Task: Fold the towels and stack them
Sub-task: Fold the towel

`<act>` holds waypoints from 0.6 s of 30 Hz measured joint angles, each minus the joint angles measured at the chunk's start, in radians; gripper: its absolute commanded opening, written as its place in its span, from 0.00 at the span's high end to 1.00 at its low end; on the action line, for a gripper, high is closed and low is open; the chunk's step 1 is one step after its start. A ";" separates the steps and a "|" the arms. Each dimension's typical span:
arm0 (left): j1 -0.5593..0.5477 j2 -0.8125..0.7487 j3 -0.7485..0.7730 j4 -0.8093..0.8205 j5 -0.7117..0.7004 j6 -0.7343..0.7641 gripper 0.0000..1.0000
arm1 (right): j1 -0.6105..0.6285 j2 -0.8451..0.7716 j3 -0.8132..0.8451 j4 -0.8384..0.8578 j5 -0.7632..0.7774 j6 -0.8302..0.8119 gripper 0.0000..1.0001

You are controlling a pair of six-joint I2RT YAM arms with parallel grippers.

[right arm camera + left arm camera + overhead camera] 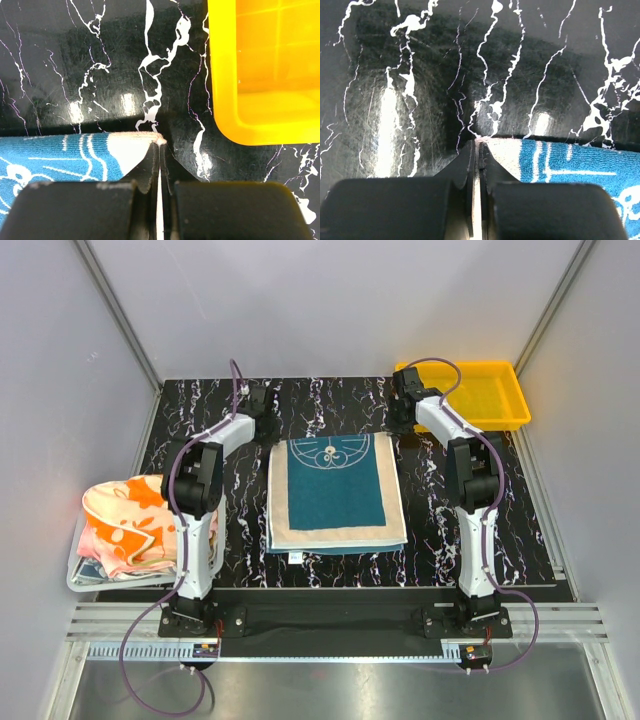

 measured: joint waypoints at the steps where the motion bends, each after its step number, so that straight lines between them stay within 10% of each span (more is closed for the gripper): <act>1: 0.001 0.001 0.004 -0.001 0.003 0.004 1.00 | 0.000 0.000 0.000 0.000 0.000 0.000 1.00; 18: 0.051 -0.092 0.047 0.061 0.080 -0.025 1.00 | -0.016 -0.101 -0.119 0.118 -0.052 0.030 1.00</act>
